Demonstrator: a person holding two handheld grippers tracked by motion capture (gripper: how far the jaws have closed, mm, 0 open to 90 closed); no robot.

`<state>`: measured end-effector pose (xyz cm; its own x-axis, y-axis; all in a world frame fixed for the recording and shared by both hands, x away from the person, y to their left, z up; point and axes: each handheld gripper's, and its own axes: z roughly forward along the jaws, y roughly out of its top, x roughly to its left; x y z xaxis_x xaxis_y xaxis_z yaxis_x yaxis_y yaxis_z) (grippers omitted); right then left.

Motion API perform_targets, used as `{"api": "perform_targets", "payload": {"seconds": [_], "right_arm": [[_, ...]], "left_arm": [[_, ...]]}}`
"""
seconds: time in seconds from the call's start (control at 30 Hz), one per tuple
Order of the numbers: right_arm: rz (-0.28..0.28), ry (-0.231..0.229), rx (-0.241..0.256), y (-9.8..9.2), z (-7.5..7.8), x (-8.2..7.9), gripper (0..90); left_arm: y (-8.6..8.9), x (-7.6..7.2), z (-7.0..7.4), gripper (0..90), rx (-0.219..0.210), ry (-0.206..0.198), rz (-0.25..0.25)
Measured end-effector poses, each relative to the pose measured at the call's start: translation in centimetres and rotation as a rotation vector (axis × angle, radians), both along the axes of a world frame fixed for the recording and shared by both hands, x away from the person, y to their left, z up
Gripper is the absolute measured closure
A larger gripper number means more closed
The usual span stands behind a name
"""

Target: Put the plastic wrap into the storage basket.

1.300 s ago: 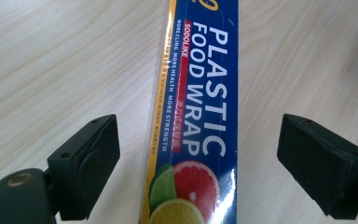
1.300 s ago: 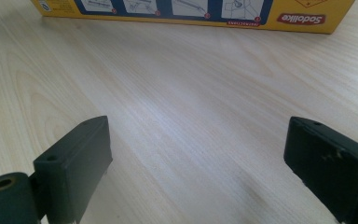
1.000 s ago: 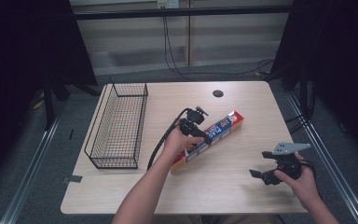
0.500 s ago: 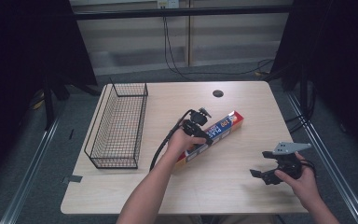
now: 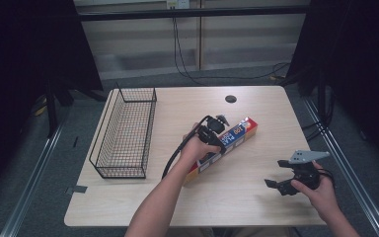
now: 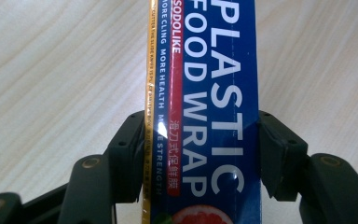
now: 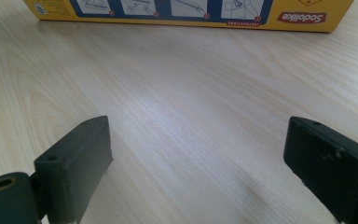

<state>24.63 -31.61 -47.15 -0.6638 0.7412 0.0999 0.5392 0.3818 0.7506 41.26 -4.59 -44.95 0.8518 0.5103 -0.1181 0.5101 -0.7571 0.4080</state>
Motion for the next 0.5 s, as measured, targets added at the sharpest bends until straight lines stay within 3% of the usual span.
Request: {"api": "perform_targets", "payload": {"seconds": [0.2,0.3,0.4,0.5], "right_arm": [[-0.004,-0.002,0.003,-0.1,0.0,0.0,7.2],[-0.003,-0.006,0.003,-0.1,0.0,0.0,7.2],[-0.001,-0.009,0.003,-0.1,0.1,0.0,7.2],[-0.002,-0.009,0.003,-0.1,0.1,0.0,7.2]], "left_arm": [[0.4,-0.2,0.7,43.1,-0.004,0.014,0.014],[0.8,-0.2,1.6,43.2,0.010,0.014,0.014],[1.4,0.0,2.5,43.3,-0.005,0.012,0.023],[1.9,0.0,3.2,43.2,-0.006,0.009,0.053]]}}
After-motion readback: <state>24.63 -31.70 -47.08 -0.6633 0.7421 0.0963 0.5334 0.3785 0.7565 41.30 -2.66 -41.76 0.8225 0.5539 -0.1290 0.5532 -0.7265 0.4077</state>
